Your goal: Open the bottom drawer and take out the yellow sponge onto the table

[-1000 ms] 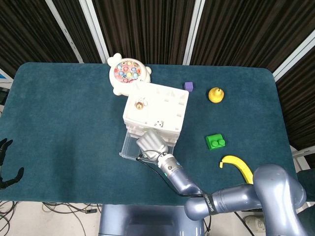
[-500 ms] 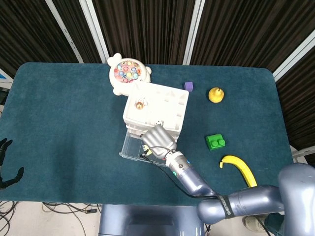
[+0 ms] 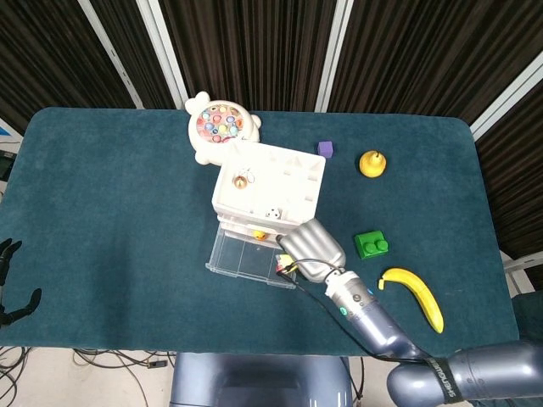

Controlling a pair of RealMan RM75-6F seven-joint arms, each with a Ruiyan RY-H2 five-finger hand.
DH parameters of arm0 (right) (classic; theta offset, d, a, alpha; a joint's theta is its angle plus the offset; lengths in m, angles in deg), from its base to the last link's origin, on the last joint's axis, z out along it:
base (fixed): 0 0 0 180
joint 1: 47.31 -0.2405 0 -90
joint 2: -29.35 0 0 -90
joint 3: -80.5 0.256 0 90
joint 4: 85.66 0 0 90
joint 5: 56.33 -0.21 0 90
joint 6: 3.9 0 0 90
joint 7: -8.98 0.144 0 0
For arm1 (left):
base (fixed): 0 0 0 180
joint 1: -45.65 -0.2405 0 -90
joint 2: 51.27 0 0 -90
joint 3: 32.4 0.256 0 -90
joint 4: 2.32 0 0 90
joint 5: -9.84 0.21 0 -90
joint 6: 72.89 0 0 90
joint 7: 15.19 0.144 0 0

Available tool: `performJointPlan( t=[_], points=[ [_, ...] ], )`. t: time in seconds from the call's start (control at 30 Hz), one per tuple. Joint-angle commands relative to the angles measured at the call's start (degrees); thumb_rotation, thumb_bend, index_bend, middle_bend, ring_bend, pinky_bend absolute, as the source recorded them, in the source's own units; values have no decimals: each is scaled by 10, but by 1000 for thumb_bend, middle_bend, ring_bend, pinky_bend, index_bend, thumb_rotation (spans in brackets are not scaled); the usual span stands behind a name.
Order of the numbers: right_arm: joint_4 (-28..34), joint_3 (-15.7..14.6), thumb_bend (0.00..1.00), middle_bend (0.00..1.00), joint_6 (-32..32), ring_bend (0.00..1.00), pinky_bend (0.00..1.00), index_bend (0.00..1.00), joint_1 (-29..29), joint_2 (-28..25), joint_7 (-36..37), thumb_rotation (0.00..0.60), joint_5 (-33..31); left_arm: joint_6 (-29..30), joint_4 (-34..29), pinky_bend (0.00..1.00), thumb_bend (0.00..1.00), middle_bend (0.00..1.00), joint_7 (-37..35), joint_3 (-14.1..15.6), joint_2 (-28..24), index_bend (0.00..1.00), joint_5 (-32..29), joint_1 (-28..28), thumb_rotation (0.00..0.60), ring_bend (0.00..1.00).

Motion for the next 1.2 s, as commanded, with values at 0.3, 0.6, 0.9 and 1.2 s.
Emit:
performJointPlan(
  t=[0.3,0.6,0.9,1.2],
  points=[
    [-27,-41,274,1000,-25,1000,1000,559,62,-72,76,600,21,0,0,15,360,0,1,0,0,34,0,0,600,0],
    [-95,-80,274,1000,-68,1000,1000,559,113,-77,140,600,31,0,-2,15,360,0,3,0,1,34,1,1,600,0],
    [-166,-103,274,1000,-87,1000,1000,559,153,-20,172,600,39,-1,-4,15,360,0,6,0,1,34,-2,1,600,0],
    [-209,-103,274,1000,-80,1000,1000,559,174,42,167,600,54,0,-7,15,360,0,9,0,1,34,-2,1,600,0]
  ],
)
